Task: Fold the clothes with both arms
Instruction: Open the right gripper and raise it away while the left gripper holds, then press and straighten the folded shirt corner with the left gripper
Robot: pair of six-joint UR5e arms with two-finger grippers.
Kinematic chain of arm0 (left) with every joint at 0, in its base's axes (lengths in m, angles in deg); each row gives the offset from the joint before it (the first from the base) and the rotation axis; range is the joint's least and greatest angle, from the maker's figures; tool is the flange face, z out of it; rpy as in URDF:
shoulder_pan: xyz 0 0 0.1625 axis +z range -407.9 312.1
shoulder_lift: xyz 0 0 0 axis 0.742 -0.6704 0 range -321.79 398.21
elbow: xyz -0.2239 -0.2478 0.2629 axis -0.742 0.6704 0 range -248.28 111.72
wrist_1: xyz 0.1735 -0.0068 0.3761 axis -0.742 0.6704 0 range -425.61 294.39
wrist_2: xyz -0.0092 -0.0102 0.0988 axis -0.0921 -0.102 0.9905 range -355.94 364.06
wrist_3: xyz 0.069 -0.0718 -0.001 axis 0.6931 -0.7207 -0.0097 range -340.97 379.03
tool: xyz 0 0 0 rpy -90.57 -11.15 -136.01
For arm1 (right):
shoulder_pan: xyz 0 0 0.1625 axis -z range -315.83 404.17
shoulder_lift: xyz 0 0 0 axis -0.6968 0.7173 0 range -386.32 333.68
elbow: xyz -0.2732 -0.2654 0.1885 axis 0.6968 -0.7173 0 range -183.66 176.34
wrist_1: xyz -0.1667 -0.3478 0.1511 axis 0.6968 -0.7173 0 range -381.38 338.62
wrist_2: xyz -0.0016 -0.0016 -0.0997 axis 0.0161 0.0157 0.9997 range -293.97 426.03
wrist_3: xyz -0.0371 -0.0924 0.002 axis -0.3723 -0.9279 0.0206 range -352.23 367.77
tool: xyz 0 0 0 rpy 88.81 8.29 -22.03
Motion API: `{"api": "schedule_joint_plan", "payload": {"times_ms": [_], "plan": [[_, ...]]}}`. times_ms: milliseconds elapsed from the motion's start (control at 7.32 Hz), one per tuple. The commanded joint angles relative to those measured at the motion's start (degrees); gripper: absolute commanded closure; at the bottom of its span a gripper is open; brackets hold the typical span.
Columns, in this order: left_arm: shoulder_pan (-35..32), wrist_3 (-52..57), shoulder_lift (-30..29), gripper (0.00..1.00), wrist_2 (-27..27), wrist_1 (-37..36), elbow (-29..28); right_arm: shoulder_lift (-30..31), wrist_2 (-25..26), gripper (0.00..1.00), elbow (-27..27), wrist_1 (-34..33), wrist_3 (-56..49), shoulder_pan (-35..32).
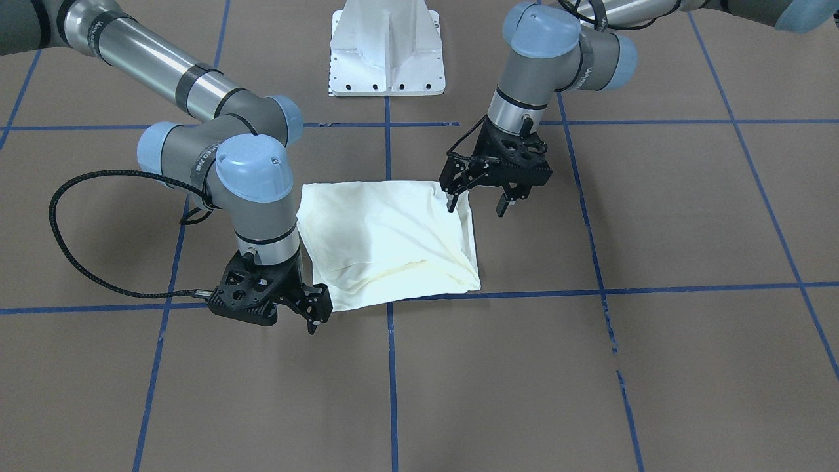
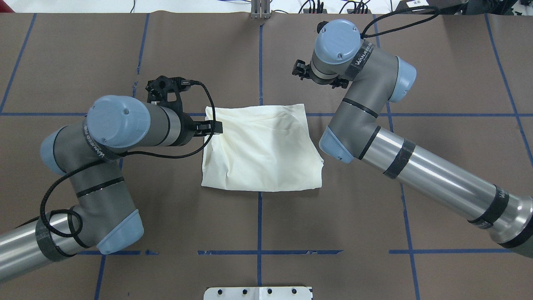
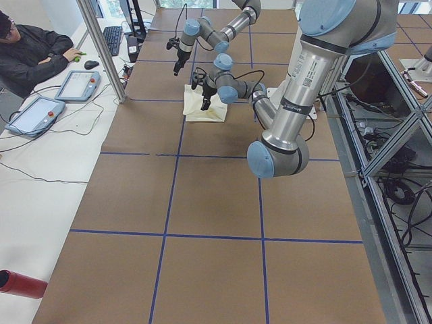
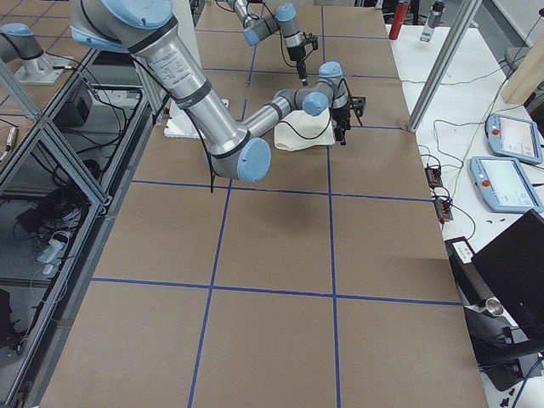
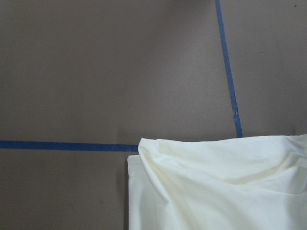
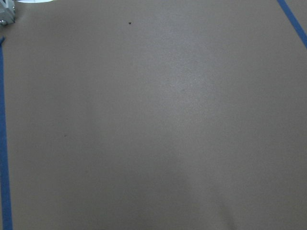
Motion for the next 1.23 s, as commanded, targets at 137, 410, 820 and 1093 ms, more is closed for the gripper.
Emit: {"api": "schedule_joint_plan", "payload": {"times_ms": [137,410,820,1093], "plan": [[4.7,-3.9,1.8,0.53,2.1,6.1,-1.9,0.4,-0.2,0.0,0.8,0.0,-0.1,-0.1],[4.8,-3.9,1.6,0.65,2.1,6.2,-2.0,0.5,-0.2,0.0,0.8,0.0,-0.1,-0.1],[4.7,-3.9,1.6,1.0,2.2,6.2,-2.4,0.9,0.0,0.0,0.8,0.0,-0.1,0.0],[4.8,-3.7,2.3,1.0,2.2,6.1,-2.3,1.1,0.2,0.0,0.8,0.1,0.0,0.1]]}}
